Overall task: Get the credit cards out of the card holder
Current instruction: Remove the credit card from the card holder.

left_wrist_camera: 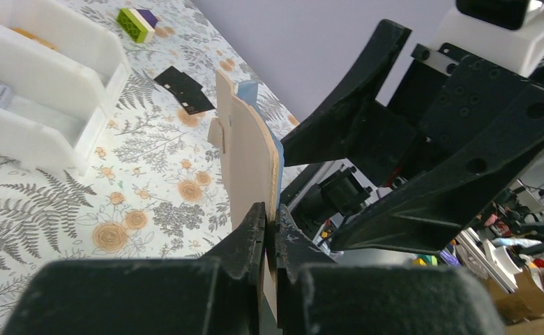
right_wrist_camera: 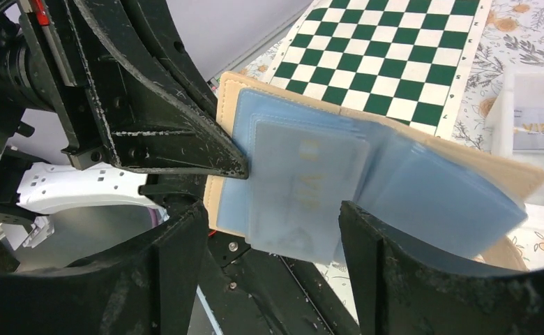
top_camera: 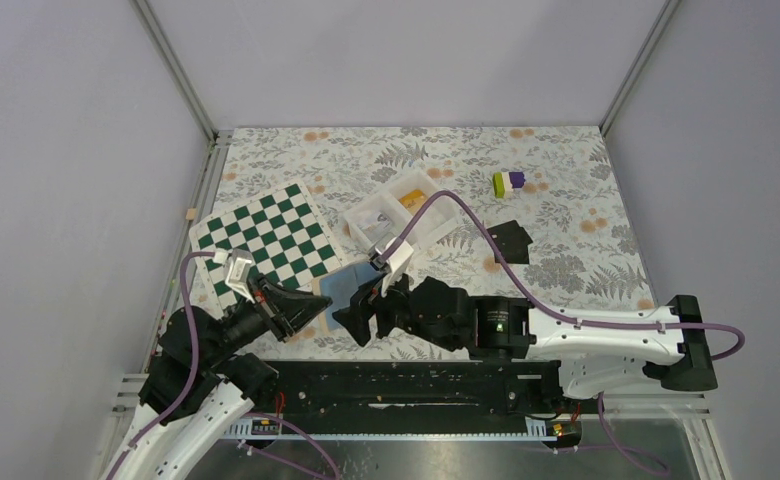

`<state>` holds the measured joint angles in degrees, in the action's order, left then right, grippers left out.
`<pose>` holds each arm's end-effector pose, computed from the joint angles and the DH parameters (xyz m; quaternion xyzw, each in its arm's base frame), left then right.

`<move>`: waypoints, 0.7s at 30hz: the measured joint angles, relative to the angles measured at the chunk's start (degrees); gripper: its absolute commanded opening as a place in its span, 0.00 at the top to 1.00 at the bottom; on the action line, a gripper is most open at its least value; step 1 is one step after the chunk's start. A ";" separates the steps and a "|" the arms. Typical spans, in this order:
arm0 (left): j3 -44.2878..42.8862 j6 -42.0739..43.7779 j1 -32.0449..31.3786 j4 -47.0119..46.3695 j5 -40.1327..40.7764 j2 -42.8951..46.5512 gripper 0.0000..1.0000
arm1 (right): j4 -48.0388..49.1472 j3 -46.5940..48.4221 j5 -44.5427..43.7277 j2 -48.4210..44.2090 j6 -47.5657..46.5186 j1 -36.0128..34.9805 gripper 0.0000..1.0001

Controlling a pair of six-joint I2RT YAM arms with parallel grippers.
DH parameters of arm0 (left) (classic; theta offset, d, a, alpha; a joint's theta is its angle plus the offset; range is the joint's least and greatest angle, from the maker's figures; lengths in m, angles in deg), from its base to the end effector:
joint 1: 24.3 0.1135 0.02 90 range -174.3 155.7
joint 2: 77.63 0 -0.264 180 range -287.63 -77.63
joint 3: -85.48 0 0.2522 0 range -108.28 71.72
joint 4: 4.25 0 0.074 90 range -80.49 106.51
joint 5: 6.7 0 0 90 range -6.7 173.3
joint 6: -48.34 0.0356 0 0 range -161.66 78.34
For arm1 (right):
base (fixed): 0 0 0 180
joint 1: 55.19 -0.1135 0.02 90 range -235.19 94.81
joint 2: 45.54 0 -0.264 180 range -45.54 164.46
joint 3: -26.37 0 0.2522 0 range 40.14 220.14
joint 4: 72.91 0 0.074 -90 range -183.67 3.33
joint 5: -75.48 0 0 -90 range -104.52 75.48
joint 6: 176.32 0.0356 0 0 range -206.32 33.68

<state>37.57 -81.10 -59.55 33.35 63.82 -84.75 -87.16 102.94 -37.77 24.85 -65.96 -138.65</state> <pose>0.0392 -0.0422 0.3170 0.0981 0.6813 -0.5268 0.4987 0.0467 0.2843 0.3744 -0.2744 0.6994 0.4115 0.5159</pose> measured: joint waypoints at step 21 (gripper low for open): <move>0.04 -2.49 0.00 -4.39 -4.94 0.24 1.00 | 0.98 -2.08 -1.33 -0.11 -0.04 0.28 0.36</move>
<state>37.61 -83.59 -59.55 28.95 58.88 -84.51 -86.18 100.86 -39.10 24.74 -66.01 -138.36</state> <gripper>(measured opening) 0.036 0.652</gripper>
